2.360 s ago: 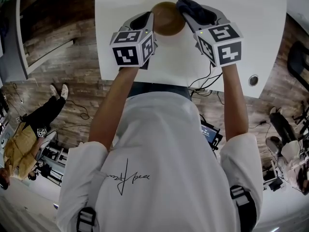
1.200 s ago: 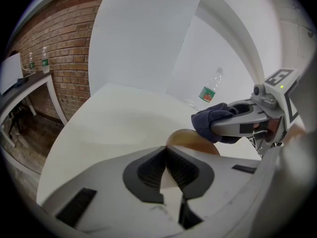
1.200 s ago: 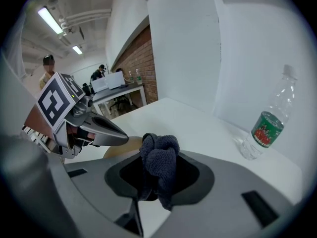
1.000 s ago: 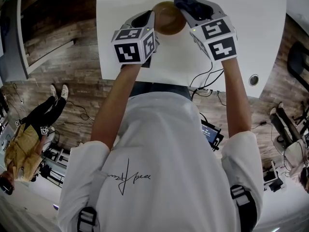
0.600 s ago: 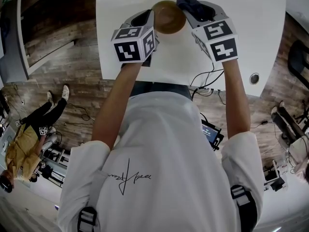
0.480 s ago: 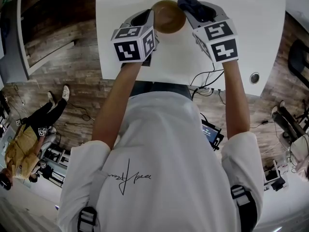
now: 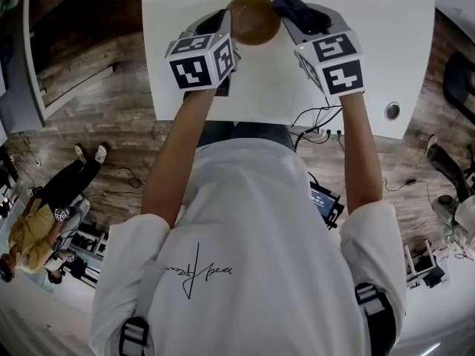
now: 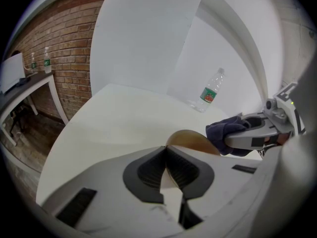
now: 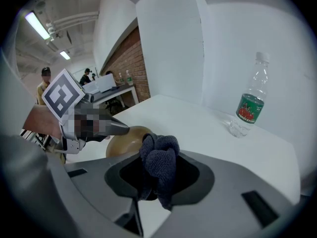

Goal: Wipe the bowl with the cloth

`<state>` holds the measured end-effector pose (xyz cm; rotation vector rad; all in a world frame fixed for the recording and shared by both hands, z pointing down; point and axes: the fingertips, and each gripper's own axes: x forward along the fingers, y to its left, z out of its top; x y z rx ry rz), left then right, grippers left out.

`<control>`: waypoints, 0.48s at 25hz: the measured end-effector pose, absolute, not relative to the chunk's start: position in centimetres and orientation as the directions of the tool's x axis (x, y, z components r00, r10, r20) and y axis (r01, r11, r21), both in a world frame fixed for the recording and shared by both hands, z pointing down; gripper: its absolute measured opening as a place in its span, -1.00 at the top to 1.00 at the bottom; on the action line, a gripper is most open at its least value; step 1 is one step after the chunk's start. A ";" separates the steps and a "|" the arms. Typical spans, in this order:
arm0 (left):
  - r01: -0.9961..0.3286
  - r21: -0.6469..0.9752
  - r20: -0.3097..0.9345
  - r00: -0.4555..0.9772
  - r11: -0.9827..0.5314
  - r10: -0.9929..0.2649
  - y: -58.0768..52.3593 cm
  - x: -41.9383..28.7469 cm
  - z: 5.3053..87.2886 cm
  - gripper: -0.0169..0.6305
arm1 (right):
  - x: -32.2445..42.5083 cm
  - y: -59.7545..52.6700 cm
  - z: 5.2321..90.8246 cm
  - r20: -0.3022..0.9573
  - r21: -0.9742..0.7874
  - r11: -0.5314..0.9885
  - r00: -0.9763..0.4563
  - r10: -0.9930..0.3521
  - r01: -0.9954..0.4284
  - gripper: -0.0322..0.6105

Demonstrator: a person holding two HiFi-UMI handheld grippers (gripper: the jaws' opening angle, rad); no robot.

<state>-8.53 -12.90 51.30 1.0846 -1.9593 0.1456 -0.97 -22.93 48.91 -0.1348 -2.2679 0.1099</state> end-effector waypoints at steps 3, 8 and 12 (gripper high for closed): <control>-0.737 0.284 0.734 -0.245 0.614 -0.634 -13.1 -8.7 51.4 0.94 | -0.8 -23.0 49.0 0.756 -0.126 0.991 -0.641 0.129 0.050 0.52; -0.739 0.283 0.732 -0.245 0.611 -0.636 -12.9 -9.1 51.2 0.94 | -0.4 -22.4 48.8 0.758 -0.127 0.991 -0.641 0.118 0.031 0.52; -0.740 0.285 0.732 -0.243 0.610 -0.637 -12.5 -9.4 51.4 0.94 | -0.2 -21.8 49.0 0.759 -0.132 0.991 -0.642 0.108 0.011 0.52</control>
